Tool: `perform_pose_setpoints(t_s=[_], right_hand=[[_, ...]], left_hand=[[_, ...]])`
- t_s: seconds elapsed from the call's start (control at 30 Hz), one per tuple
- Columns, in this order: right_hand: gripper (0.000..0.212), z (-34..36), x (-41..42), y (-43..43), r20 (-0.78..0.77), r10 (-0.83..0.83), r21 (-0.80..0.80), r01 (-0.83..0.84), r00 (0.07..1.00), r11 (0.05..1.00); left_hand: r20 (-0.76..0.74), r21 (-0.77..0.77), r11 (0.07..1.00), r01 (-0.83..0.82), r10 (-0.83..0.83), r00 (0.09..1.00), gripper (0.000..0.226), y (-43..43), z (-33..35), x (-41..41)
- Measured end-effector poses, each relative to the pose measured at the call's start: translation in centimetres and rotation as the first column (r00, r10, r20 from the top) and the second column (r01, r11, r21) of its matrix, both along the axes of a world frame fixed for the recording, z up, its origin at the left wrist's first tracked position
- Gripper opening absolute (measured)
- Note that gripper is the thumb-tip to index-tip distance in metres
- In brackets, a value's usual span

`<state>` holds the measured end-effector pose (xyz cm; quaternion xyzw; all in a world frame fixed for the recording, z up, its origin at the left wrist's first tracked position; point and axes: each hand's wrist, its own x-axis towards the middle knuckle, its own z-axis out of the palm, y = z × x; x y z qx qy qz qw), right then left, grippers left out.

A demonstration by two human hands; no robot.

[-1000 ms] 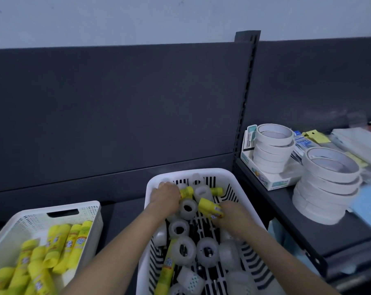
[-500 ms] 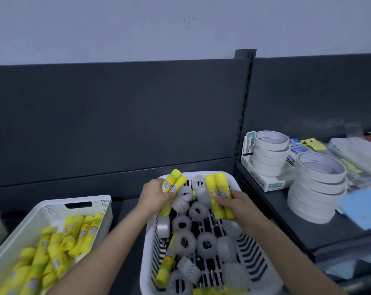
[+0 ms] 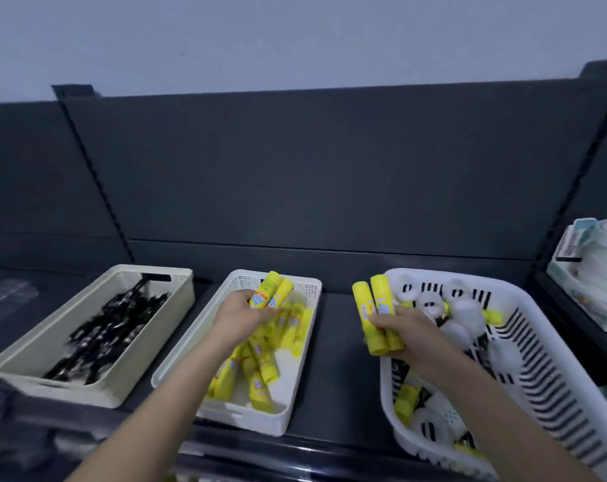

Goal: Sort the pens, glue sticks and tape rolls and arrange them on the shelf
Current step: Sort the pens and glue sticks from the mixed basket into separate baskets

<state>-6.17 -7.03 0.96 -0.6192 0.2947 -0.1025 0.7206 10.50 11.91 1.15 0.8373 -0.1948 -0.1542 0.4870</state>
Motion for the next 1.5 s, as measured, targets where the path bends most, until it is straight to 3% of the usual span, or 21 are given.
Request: perform_pose_setpoints(t_s=[0.33,0.4,0.43,0.53,0.6,0.7,1.03,1.2,1.37,1.5], right_hand=[[0.015,-0.5,11.4,10.3,-0.077,0.045,-0.007,-0.046,0.996,0.999],[0.014,-1.2,13.0,10.9,-0.145,-0.013,-0.065,0.004,0.989,0.998],[0.012,-1.5,13.7,11.0,-0.206,-0.058,-0.156,0.025,0.977,0.987],[0.020,-1.7,14.5,10.7,-0.309,-0.174,-0.460,0.013,0.935,0.888],[0.010,-1.1,13.9,10.8,-0.342,-0.169,-0.580,-0.066,0.924,0.812],[0.034,-0.2,11.8,11.0,-0.365,-0.189,-0.756,-0.172,0.912,0.632],[0.035,-0.7,3.2,7.6,-0.280,-0.367,-0.899,-0.109,0.887,0.423],[0.039,-0.3,-2.5,4.2,-0.305,-0.452,-0.901,-0.100,0.838,0.423],[0.038,-0.5,-8.4,-0.2,-0.464,-0.414,-0.823,-0.207,0.783,0.529],[0.050,-1.3,-12.0,-4.0,-0.605,-0.308,-0.743,-0.383,0.734,0.549]], left_hand=[[0.106,0.168,0.986,-0.017,-0.001,0.994,0.017,4.8,-1.6,8.1],[0.111,0.190,0.982,0.002,-0.023,0.994,0.009,3.7,-1.7,8.4],[0.109,0.214,0.977,0.020,-0.044,0.993,0.020,3.3,-1.8,8.4],[0.120,0.366,0.921,0.133,-0.188,0.975,0.028,2.7,-2.1,8.4],[0.138,0.441,0.881,0.173,-0.257,0.957,0.027,2.8,-2.4,8.6],[0.193,0.468,0.863,0.192,-0.312,0.930,0.045,3.2,-2.7,8.9],[0.326,0.360,0.847,0.392,-0.508,0.798,0.044,0.4,-1.2,3.6],[0.381,0.371,0.784,0.498,-0.617,0.688,0.042,-3.8,-0.6,-1.1],[0.399,0.410,0.718,0.562,-0.695,0.598,0.041,-8.1,-0.6,-5.6],[0.279,0.595,0.574,0.563,-0.804,0.525,0.027,-11.7,-0.7,-9.4]])
